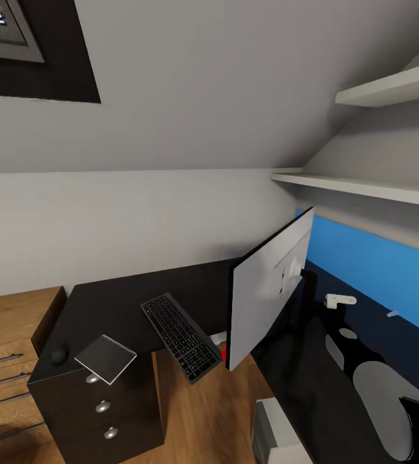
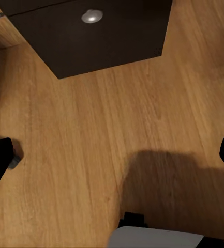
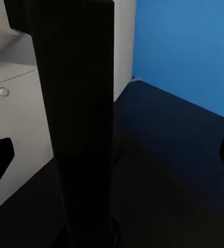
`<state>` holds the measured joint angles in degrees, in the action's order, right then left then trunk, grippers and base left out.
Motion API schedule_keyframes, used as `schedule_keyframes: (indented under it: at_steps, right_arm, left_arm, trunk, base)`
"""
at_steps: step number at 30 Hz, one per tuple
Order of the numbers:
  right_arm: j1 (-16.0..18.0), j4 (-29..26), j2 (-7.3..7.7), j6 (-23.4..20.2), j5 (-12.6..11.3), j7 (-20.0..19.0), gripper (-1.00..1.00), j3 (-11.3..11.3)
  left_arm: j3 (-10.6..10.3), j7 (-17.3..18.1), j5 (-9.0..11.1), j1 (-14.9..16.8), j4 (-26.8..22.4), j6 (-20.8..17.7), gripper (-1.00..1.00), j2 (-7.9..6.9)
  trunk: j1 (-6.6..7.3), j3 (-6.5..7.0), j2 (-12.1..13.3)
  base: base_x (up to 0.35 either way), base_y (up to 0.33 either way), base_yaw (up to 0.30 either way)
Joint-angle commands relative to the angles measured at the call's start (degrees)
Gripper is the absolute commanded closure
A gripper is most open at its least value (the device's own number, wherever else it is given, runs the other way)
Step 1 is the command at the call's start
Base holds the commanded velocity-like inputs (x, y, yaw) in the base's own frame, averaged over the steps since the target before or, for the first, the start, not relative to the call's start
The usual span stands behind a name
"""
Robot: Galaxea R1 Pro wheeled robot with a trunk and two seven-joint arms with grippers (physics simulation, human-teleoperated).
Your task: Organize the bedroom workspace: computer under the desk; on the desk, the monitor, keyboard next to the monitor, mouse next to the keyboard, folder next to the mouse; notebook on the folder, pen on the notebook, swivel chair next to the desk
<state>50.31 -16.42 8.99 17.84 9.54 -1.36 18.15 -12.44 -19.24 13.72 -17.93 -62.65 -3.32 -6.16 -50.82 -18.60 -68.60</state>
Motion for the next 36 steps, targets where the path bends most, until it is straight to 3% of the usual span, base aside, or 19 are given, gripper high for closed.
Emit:
schedule_keyframes:
  at_steps: [1, 36]
  right_arm:
    - [0.06, 0.07, -0.03, 0.22, 0.57, -0.14, -1.0, 0.48]
    - [0.05, 0.16, -0.03, 0.09, 0.65, -0.14, -1.0, 0.48]
  left_arm:
    - [-0.22, -0.45, 0.34, 0.01, -0.04, -0.19, -1.0, -0.1]
    - [-0.22, -0.45, 0.43, 0.0, 0.67, 0.07, -1.0, -0.17]
  trunk:
    - [-0.01, -0.06, -0.04]
    - [-0.01, -0.06, -0.04]
  base:
    - [0.0, 0.0, 0.0]
    - [0.051, 0.002, 0.0]
